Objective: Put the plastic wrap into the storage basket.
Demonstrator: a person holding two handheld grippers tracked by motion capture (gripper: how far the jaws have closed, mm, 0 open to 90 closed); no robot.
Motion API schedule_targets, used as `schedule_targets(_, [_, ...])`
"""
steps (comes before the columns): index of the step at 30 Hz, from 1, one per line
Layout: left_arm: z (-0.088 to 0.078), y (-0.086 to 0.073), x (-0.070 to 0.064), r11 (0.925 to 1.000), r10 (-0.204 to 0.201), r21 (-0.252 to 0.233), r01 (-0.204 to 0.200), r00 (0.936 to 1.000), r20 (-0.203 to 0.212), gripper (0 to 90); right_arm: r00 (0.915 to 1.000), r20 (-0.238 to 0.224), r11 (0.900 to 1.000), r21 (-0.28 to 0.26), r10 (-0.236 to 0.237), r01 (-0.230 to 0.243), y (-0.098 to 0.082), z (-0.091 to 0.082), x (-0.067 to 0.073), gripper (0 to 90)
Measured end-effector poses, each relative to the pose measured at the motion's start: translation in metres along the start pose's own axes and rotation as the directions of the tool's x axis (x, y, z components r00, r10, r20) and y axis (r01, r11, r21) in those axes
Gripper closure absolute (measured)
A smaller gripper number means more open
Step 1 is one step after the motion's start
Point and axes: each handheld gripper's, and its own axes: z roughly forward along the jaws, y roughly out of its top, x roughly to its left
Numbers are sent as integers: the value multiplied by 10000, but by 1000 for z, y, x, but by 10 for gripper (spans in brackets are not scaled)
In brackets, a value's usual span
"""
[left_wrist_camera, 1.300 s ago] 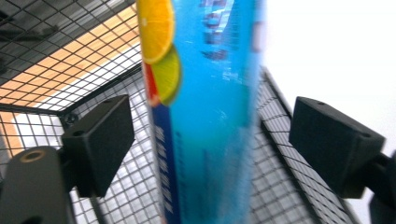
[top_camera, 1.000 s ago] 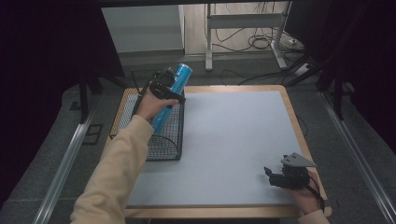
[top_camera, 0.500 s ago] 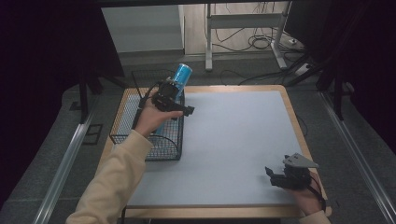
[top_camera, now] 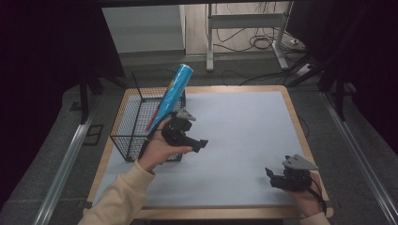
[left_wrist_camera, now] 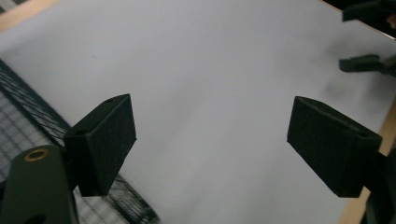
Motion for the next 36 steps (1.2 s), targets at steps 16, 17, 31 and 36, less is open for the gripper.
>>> schedule_targets(16, [31, -96, -29, 10000, 87, 5, -87, 9999, 118, 164, 9998, 13, 9998, 68, -205, 205, -1, 3, 1, 141])
schedule_targets(17, [33, -100, -29, 10000, 27, 78, -27, 10000, 59, 164, 9997, 27, 9997, 46, -232, 232, -1, 3, 1, 141])
schedule_targets(31, [40, -115, -17, 9986, -355, 395, 365, 9991, -244, 161, 9995, -44, 9995, 28, -315, 315, 0, 3, 1, 141])
schedule_targets(36, [42, -116, -16, 9983, -342, 462, 355, 9990, -282, 154, 9994, -51, 9994, -15, -340, 340, 0, 4, 1, 141])
